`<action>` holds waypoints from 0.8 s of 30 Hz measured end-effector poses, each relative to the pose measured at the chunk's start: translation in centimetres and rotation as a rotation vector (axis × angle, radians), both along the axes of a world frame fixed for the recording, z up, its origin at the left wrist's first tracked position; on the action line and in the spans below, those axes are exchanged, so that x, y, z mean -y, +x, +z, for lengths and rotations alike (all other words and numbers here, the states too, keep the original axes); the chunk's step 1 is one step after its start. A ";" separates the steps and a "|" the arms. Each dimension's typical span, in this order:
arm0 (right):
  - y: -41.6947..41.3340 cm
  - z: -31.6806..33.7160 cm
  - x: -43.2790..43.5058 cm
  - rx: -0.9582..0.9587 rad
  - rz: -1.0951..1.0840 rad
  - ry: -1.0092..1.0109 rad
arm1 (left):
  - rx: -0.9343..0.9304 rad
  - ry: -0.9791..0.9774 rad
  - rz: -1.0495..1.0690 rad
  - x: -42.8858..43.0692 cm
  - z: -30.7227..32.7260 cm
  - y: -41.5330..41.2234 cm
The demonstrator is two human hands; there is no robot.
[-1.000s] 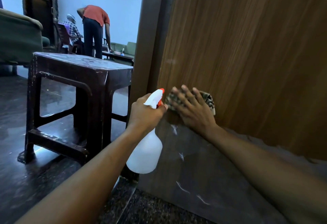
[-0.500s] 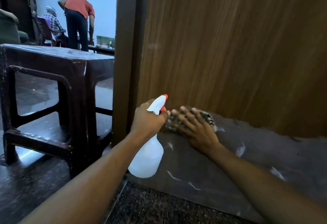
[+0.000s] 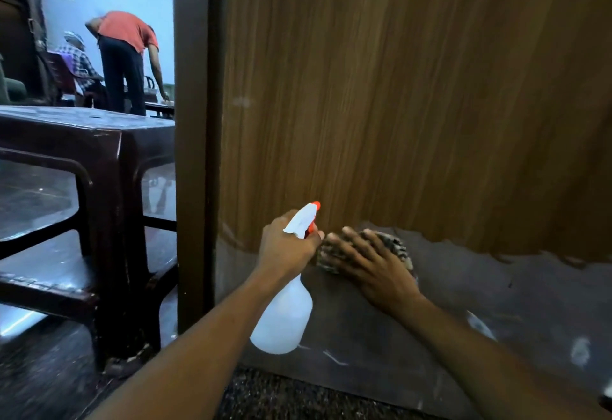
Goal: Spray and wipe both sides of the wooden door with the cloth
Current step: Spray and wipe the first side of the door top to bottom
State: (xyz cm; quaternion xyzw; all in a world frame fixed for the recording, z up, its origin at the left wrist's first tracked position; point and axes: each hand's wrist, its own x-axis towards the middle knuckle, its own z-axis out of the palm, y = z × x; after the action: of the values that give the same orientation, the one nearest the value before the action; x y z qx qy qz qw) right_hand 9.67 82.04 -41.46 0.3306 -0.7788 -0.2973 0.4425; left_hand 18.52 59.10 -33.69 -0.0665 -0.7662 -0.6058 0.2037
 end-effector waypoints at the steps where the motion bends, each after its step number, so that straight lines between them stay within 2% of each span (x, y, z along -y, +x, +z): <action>1: 0.5 0.9 -1.3 -0.021 -0.024 -0.087 | 0.006 -0.005 -0.008 -0.7 0.0 0.1; 3: 0.9 3.1 -1.7 -0.041 -0.078 -0.307 | 0.025 -0.007 -0.023 -1.9 0.3 0.3; 5: 0.7 4.6 0.3 -0.051 -0.077 -0.418 | 0.033 -0.007 -0.025 -2.7 0.6 0.4; 8: -0.7 3.7 2.3 -0.011 0.004 -0.248 | -0.006 -0.042 -0.025 -4.0 0.8 0.4; 10: -0.8 1.5 0.7 0.033 -0.026 0.013 | -0.049 -0.057 -0.042 -5.1 0.7 0.5; 12: 0.0 -0.5 -2.7 0.050 -0.058 0.109 | -0.040 -0.068 -0.062 -6.4 0.4 0.8; 14: 1.6 -1.9 -6.5 0.029 -0.083 0.025 | -0.030 -0.067 -0.071 -7.8 -0.2 1.0; 16: 2.7 -2.0 -10.2 -0.034 -0.093 -0.143 | -0.013 -0.073 -0.081 -9.5 -0.9 1.0; 20: 3.0 1.8 -10.7 -0.034 -0.164 -0.488 | 0.018 -0.061 -0.118 -12.1 -0.8 0.9; 22: 2.7 2.8 -8.7 -0.033 -0.164 -0.545 | -0.004 -0.055 -0.120 -13.1 -0.6 0.6; 24: 1.9 2.1 -7.8 -0.024 -0.126 -0.451 | -0.019 -0.048 -0.118 -14.2 -0.6 0.3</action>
State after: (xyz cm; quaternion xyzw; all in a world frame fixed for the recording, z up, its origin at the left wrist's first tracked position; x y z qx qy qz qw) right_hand 11.61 89.88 -39.39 0.1706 -0.8394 -0.1468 0.4947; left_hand 18.84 73.30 -34.26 -0.1221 -0.7733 -0.5976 0.1731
